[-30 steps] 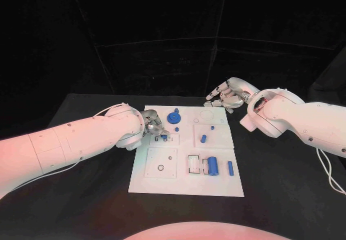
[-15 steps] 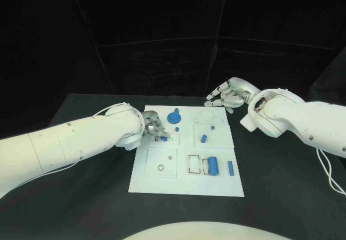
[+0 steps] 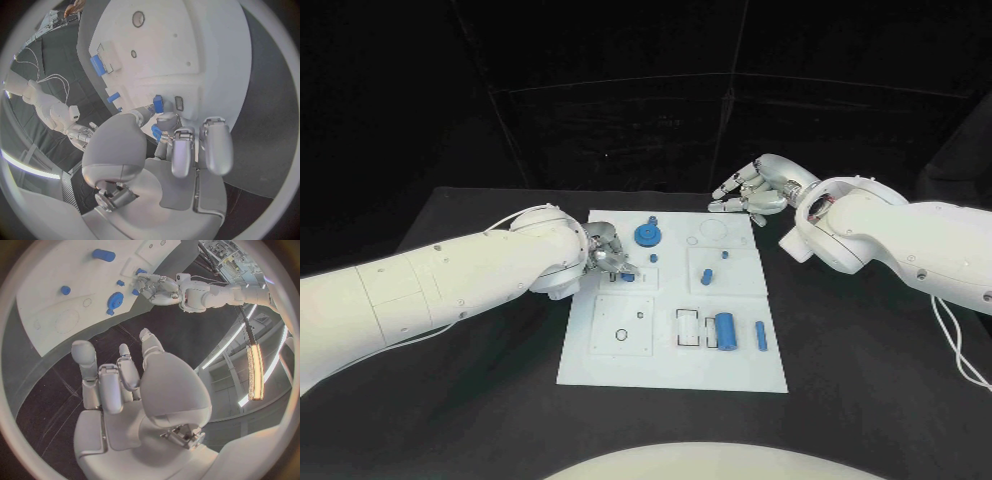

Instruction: Assemble the parts on the task board

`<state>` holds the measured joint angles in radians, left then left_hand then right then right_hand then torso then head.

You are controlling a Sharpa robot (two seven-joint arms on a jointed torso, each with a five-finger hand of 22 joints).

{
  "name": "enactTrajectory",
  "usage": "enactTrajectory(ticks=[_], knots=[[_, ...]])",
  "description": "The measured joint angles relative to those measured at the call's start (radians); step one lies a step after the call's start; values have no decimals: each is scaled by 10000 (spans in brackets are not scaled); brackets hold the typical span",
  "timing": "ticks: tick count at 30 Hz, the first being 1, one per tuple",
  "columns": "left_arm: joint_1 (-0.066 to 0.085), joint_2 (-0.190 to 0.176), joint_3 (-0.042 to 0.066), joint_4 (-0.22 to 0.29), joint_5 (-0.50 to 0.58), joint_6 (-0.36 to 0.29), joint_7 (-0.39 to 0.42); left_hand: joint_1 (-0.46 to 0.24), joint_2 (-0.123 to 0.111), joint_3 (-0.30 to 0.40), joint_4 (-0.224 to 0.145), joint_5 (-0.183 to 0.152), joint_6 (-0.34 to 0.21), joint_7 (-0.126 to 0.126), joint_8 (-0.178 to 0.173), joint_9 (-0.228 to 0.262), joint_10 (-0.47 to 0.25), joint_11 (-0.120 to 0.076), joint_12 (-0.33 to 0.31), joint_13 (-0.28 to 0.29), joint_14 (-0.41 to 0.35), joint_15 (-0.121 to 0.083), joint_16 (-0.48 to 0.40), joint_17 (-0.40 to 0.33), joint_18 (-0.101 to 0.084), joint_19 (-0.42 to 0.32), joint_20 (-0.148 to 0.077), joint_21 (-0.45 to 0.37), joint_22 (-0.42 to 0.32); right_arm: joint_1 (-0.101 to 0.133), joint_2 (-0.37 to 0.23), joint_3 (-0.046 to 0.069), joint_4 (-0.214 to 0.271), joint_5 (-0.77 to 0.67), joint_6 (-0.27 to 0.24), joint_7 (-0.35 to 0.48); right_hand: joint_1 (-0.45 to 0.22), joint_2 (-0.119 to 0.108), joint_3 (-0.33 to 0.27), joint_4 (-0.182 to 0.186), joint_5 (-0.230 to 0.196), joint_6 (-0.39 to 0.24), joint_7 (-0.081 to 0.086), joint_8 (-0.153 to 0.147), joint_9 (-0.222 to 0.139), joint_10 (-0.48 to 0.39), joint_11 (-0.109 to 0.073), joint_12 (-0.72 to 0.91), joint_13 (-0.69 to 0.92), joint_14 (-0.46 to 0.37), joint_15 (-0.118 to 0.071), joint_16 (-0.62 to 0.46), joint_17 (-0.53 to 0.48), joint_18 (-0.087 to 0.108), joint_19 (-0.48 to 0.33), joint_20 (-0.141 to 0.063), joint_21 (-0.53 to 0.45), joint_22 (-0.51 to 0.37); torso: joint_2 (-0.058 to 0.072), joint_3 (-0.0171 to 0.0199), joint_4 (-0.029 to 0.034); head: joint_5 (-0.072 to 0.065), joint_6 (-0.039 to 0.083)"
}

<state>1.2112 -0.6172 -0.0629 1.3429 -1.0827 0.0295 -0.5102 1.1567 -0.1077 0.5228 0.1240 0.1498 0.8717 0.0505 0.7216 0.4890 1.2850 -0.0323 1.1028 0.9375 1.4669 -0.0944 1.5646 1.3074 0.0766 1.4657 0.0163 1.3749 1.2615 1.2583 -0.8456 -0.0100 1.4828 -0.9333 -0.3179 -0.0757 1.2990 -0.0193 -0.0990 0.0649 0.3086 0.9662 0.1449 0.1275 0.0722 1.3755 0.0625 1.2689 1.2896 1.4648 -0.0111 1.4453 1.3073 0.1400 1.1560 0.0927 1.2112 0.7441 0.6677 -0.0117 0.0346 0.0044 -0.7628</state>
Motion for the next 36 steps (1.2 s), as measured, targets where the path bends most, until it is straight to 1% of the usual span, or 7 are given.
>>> enactTrajectory(ticks=[2,6,9,16,28,30,36], knots=[[0,6,0,-11,-1,11,-3,-134,-110,77,-54,0,60,-81,60,0,37,-36,48,16,0,0,0,0,0,0,0,0,0,0,4,0,-2,8,1,2,29,29,0,0,0,0,0,0,0,0,0,0,-10,0,0,0,0,0,0,0,0,-9,1,-2,1,0,-4],[6,62,0,-54,-2,23,-11,-652,-247,566,-707,-50,202,-224,80,10,89,-87,148,99,0,0,0,0,0,0,0,0,19,0,16,0,-9,17,2,4,41,41,0,0,0,0,0,0,0,0,0,0,-16,1,1,0,0,0,0,0,0,-16,1,-2,0,0,-12],[6,117,-2,-90,-2,41,-14,-811,-262,541,-971,-66,292,-241,108,8,93,-90,227,168,0,0,0,0,1,0,0,0,84,0,25,0,-10,22,2,6,41,41,0,0,0,0,0,0,0,0,0,0,-16,1,1,0,0,0,0,0,0,-16,1,-1,0,-2,-12],[6,199,-7,-237,-2,127,-39,-1079,-149,-311,-663,-30,384,-255,191,12,200,-131,428,360,-5,-69,0,0,1,-3,-72,119,254,0,62,0,-21,30,10,10,41,41,0,0,0,0,0,0,0,0,0,-39,-28,1,1,0,7,0,0,0,0,-31,1,1,-2,5,-19],[5,344,-12,-470,-1,266,-73,-1121,-105,-749,-536,-66,438,-309,254,29,213,-144,475,408,-1,-73,0,0,0,-4,-71,159,337,0,72,0,-24,38,14,15,40,41,0,0,0,0,0,0,0,0,0,-39,-37,2,1,0,6,0,0,0,0,-50,-2,2,-5,-13,-45],[9,352,-11,-486,0,288,-75,-1121,-105,-860,-504,-66,438,-309,280,29,213,-144,500,439,0,-73,0,0,-153,-4,-71,159,369,0,72,0,-24,39,14,16,41,41,0,0,0,0,0,0,0,0,0,-39,-37,2,2,0,6,1,0,0,0,-50,-2,3,-5,-17,-50],[9,356,-12,-500,1,332,-81,-1188,-38,-1347,-319,-66,507,-311,337,22,248,-179,583,502,0,-73,0,0,-154,-3,-71,212,462,0,72,0,-31,40,14,19,41,41,1,0,0,0,0,0,0,0,0,-39,-36,2,2,0,5,0,0,0,0,-49,-2,0,-2,-27,-63]])
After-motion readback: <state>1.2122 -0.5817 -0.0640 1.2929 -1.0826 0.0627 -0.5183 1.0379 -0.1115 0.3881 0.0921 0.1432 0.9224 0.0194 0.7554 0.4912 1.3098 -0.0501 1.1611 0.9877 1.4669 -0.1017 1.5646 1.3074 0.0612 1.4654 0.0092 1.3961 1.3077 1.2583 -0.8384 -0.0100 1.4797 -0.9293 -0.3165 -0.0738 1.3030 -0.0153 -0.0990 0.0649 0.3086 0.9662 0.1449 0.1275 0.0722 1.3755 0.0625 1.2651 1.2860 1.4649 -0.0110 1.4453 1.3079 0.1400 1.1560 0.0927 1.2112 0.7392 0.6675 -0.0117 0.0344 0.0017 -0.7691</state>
